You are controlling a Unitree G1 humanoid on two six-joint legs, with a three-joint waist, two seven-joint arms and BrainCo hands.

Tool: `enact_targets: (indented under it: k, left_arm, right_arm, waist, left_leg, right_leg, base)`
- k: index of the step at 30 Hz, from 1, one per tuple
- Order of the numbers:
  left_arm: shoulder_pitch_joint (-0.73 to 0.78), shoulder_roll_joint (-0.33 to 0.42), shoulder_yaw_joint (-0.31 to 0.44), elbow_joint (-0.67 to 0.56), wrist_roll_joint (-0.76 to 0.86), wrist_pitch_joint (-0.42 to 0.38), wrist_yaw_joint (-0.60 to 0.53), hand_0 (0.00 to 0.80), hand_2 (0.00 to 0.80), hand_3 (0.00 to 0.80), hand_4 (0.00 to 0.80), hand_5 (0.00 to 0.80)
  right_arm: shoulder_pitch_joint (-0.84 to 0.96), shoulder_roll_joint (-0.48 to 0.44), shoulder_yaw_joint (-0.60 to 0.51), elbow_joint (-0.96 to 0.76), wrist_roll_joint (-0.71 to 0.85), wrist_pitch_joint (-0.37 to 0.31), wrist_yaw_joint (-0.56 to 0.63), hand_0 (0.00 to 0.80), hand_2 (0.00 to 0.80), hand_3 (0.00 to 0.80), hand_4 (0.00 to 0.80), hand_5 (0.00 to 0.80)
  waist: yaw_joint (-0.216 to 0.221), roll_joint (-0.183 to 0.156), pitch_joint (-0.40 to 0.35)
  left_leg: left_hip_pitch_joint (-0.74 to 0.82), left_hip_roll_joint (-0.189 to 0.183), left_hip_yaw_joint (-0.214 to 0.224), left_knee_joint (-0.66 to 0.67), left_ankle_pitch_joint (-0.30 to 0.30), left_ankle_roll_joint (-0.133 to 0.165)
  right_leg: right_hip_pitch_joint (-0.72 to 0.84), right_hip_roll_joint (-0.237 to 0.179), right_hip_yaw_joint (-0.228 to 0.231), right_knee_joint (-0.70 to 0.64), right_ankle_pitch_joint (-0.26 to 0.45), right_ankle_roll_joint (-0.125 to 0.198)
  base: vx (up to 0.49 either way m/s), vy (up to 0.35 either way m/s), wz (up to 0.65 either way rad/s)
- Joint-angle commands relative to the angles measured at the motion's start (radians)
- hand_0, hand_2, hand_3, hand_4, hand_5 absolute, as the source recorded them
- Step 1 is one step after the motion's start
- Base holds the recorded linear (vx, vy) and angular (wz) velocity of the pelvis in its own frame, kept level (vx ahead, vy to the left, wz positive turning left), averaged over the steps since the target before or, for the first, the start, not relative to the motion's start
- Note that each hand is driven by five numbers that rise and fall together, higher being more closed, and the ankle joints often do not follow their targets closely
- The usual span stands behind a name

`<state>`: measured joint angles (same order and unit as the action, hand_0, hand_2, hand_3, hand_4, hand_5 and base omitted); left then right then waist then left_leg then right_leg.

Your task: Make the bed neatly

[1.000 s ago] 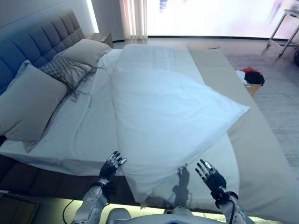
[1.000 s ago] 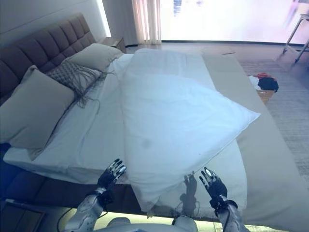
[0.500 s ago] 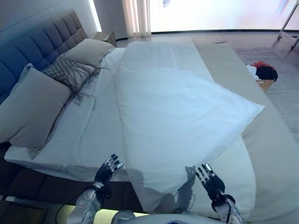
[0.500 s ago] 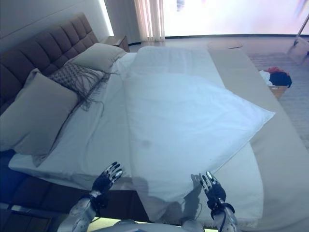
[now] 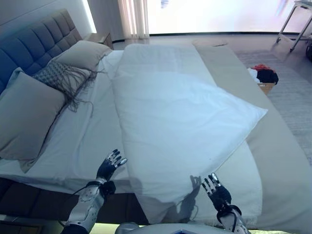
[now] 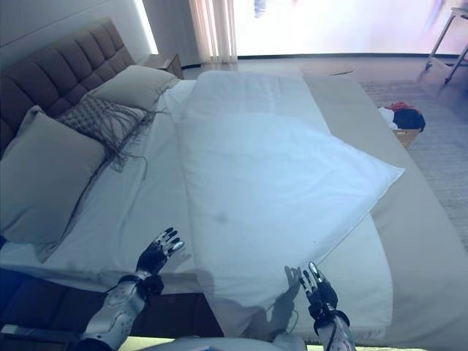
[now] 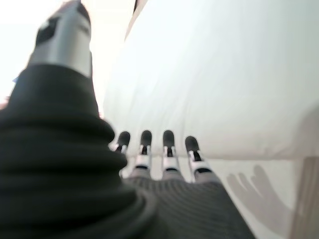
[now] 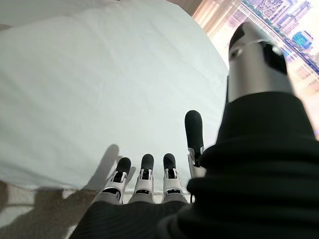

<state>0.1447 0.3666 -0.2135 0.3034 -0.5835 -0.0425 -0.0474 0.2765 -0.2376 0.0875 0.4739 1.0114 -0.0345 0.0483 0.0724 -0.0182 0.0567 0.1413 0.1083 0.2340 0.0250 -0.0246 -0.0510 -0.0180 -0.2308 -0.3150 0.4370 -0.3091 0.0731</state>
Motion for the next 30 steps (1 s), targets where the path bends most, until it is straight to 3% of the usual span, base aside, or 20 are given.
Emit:
enact_targets:
  k: [1, 3, 4, 8, 13, 17, 20, 23, 30]
  left_arm:
    - [-0.054, 0.026, 0.04, -0.051, 0.003, -0.008, -0.053, 0.0, 0.0, 0.0, 0.0, 0.0]
    - [-0.02, 0.008, 0.033, -0.046, 0.028, -0.022, -0.062, 0.0, 0.0, 0.0, 0.0, 0.0]
    - [-0.017, 0.008, 0.03, -0.046, 0.029, -0.025, -0.06, 0.0, 0.0, 0.0, 0.0, 0.0]
    - [-0.056, 0.04, -0.01, -0.052, 0.039, -0.016, -0.053, 0.0, 0.0, 0.0, 0.0, 0.0]
    - [-0.074, 0.055, -0.021, -0.02, 0.059, -0.01, -0.037, 0.0, 0.0, 0.0, 0.0, 0.0]
    - [-0.086, 0.071, -0.034, -0.013, 0.057, -0.027, -0.045, 0.0, 0.0, 0.0, 0.0, 0.0]
    - [-0.132, 0.092, -0.052, -0.015, 0.059, -0.049, -0.061, 0.0, 0.0, 0.0, 0.0, 0.0]
    - [-0.239, 0.117, -0.088, -0.037, 0.026, -0.08, -0.031, 0.0, 0.0, 0.0, 0.0, 0.0]
    - [-0.434, 0.093, -0.204, -0.032, -0.085, -0.16, 0.092, 0.0, 0.0, 0.0, 0.0, 0.0]
  right_arm:
    - [-0.058, -0.008, -0.041, 0.013, 0.039, -0.038, 0.002, 0.0, 0.0, 0.0, 0.0, 0.0]
    - [-0.065, 0.007, -0.043, 0.03, 0.094, -0.029, -0.003, 0.0, 0.0, 0.0, 0.0, 0.0]
    - [-0.065, 0.011, -0.046, 0.036, 0.104, -0.03, -0.001, 0.0, 0.0, 0.0, 0.0, 0.0]
    - [-0.086, 0.03, -0.086, 0.126, 0.113, -0.06, 0.015, 0.0, 0.0, 0.0, 0.0, 0.0]
    - [-0.11, 0.045, -0.131, 0.218, 0.115, -0.083, 0.007, 0.0, 0.0, 0.0, 0.0, 0.0]
    - [-0.133, 0.04, -0.177, 0.332, 0.202, -0.074, 0.07, 0.0, 0.0, 0.0, 0.0, 0.0]
    - [-0.173, 0.034, -0.193, 0.392, 0.289, -0.088, 0.133, 0.0, 0.0, 0.0, 0.0, 0.0]
    - [-0.279, -0.002, -0.182, 0.439, 0.418, -0.089, 0.213, 0.0, 0.0, 0.0, 0.0, 0.0]
    - [-0.597, -0.213, -0.167, 0.554, 0.453, -0.027, 0.259, 0.0, 0.0, 0.0, 0.0, 0.0]
  waist:
    - [0.035, -0.098, 0.029]
    - [0.037, -0.086, 0.027]
    - [0.036, -0.082, 0.025]
    - [0.025, -0.075, 0.033]
    - [0.033, -0.076, 0.052]
    - [0.043, -0.081, 0.065]
    - [0.07, -0.081, 0.111]
    - [0.088, -0.068, 0.188]
    - [0.087, 0.003, 0.312]
  left_leg:
    - [-0.079, 0.088, -0.004, 0.255, -0.094, -0.006]
    - [-0.066, 0.084, -0.039, 0.243, -0.107, 0.001]
    - [-0.059, 0.08, -0.034, 0.229, -0.104, 0.004]
    - [-0.043, 0.007, -0.031, 0.201, -0.139, 0.046]
    - [-0.041, -0.041, -0.045, 0.238, -0.193, 0.075]
    - [-0.047, -0.015, -0.038, 0.268, -0.219, 0.077]
    - [-0.108, 0.03, -0.049, 0.326, -0.231, 0.062]
    - [-0.288, 0.089, -0.081, 0.441, -0.246, 0.042]
    - [-0.596, 0.089, -0.144, 0.539, -0.194, 0.002]
  right_leg:
    - [0.111, -0.087, -0.05, -0.329, 0.355, 0.096]
    - [0.102, -0.097, -0.021, -0.311, 0.355, 0.098]
    - [0.101, -0.099, -0.016, -0.311, 0.358, 0.1]
    - [0.041, -0.172, 0.03, -0.314, 0.484, 0.147]
    - [0.009, -0.209, 0.016, -0.311, 0.499, 0.163]
    - [0.007, -0.202, -0.001, -0.323, 0.501, 0.182]
    - [-0.017, -0.193, -0.03, -0.304, 0.494, 0.188]
    - [-0.124, -0.189, -0.052, -0.243, 0.467, 0.174]
    - [-0.395, -0.214, -0.018, -0.115, 0.41, 0.128]
  base:
    - [-0.101, -0.008, 0.03]
    - [-0.034, 0.116, -0.15]
    - [-0.008, 0.176, -0.25]
    - [0.0, 0.169, -0.17]
    - [0.049, 0.105, -0.09]
    - [0.154, -0.047, -0.14]
    - [-0.038, -0.154, 0.02]
    - [-0.368, -0.149, 0.41]
    - [-0.345, 0.041, 0.14]
